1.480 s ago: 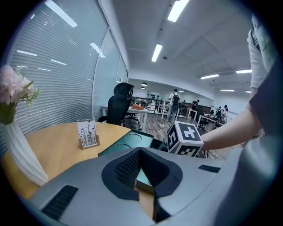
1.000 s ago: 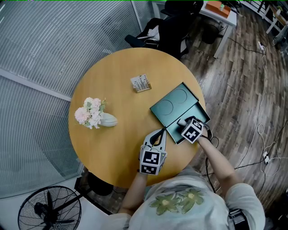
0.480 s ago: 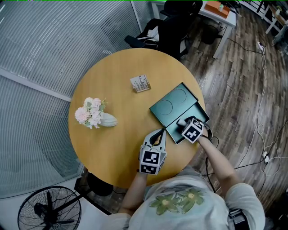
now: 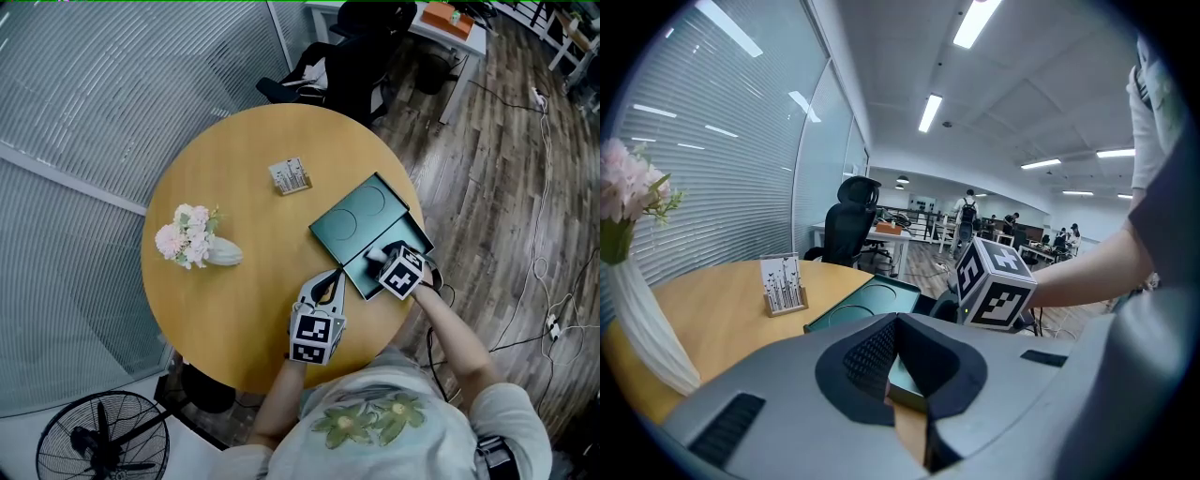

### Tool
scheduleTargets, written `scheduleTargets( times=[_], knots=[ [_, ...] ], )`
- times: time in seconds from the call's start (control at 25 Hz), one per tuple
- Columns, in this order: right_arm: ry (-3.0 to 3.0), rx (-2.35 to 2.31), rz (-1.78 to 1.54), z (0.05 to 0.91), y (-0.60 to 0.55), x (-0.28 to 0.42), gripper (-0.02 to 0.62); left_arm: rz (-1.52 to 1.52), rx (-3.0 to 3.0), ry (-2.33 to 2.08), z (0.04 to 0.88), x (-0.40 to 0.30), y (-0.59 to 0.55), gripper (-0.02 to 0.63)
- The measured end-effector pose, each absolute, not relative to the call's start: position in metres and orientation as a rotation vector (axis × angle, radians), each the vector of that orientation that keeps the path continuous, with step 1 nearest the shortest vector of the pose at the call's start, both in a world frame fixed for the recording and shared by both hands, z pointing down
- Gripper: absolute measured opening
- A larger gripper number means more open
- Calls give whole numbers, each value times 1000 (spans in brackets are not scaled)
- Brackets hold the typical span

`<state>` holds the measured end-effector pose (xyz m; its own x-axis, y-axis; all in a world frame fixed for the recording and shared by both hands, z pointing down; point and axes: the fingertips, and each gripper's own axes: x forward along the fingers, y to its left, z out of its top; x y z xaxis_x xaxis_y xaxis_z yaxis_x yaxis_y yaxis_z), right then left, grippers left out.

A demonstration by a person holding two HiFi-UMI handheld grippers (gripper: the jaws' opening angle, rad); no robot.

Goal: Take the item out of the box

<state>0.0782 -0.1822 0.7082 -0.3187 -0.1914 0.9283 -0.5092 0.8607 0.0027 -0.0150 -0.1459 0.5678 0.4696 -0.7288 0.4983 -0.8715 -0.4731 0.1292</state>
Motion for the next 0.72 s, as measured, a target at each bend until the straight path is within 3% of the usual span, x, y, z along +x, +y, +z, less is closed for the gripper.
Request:
scheduleTargets(
  times=[0.72],
  knots=[
    [-2034,584,308,644,-177,65,143,522,2370,-1332,560,-15,-141,2]
  ],
)
